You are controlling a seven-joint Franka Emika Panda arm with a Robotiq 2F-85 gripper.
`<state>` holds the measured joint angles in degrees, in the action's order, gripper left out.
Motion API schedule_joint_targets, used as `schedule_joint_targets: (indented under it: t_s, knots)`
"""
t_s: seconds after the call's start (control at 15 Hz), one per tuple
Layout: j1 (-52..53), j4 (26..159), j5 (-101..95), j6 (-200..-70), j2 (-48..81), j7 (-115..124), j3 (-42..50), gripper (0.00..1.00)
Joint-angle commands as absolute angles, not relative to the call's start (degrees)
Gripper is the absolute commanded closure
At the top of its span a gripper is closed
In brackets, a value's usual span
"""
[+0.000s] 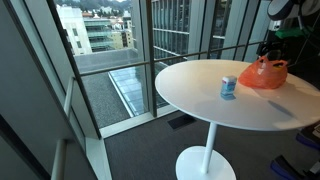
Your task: Remove the white bottle from the plastic bag and put it on the table.
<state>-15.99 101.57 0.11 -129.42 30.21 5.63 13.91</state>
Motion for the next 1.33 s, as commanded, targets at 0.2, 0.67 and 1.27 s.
schedule_joint_targets:
  t_s: [0.2, 0.67, 1.27]
  knots:
    - [-15.6, 100.2, 0.4, -129.2, 31.1, 6.9, 13.5, 0.0]
    - [-15.6, 100.0, 0.3, -128.7, 32.4, 7.0, 13.6, 0.18]
    - [-14.1, 100.9, -0.7, -127.3, 29.0, 9.6, 14.3, 0.72]
